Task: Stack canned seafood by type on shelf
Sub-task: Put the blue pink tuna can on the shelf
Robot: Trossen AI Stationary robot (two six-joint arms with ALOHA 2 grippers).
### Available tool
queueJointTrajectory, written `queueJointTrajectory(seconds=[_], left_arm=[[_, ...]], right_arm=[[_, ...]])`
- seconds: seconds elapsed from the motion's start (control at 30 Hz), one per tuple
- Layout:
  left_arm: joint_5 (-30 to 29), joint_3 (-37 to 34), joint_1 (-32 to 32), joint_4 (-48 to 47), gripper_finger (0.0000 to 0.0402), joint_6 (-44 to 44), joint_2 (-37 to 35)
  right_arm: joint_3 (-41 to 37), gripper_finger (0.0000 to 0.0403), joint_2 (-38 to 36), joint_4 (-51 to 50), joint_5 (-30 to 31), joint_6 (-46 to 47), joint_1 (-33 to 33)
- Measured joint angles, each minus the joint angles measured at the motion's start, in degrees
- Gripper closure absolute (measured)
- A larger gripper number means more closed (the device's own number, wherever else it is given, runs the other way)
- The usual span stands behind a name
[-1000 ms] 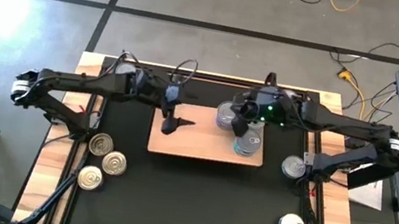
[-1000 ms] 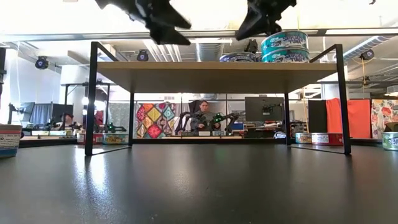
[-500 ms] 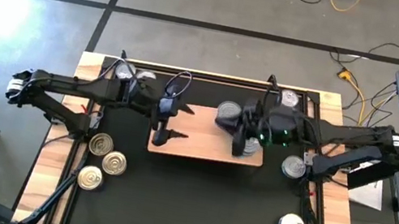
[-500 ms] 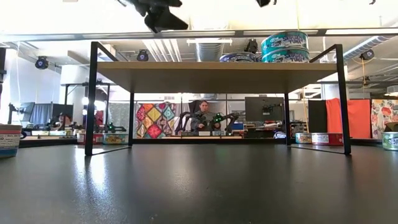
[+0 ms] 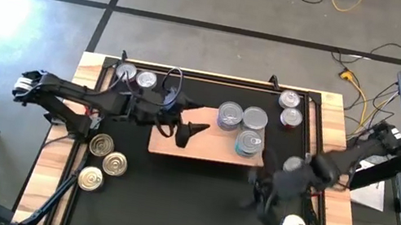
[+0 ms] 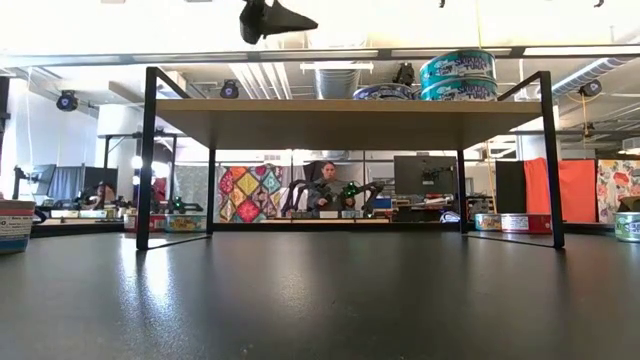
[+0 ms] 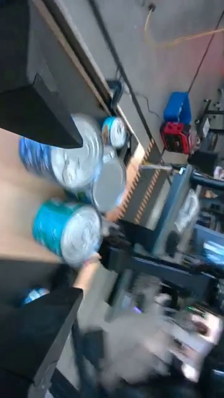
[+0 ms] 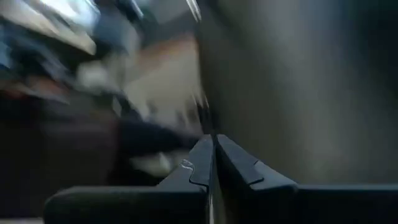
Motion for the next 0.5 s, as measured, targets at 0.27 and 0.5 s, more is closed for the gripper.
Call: queueJointTrajectory(seconds=[0.27, 0.5], left_arm=[[-5.55, 0.06, -3.81, 0.21, 0.0041, -8.55, 1.55], [-10.09, 4.97, -5.86, 0.40, 0.0041, -7.36, 2.18]], right_arm=[[-6.09, 0.0390, 5.82, -13.58, 7.65, 20.08, 19.29], [-7.07, 0.0390, 12.59, -24.31, 2.57, 33.10, 25.04]])
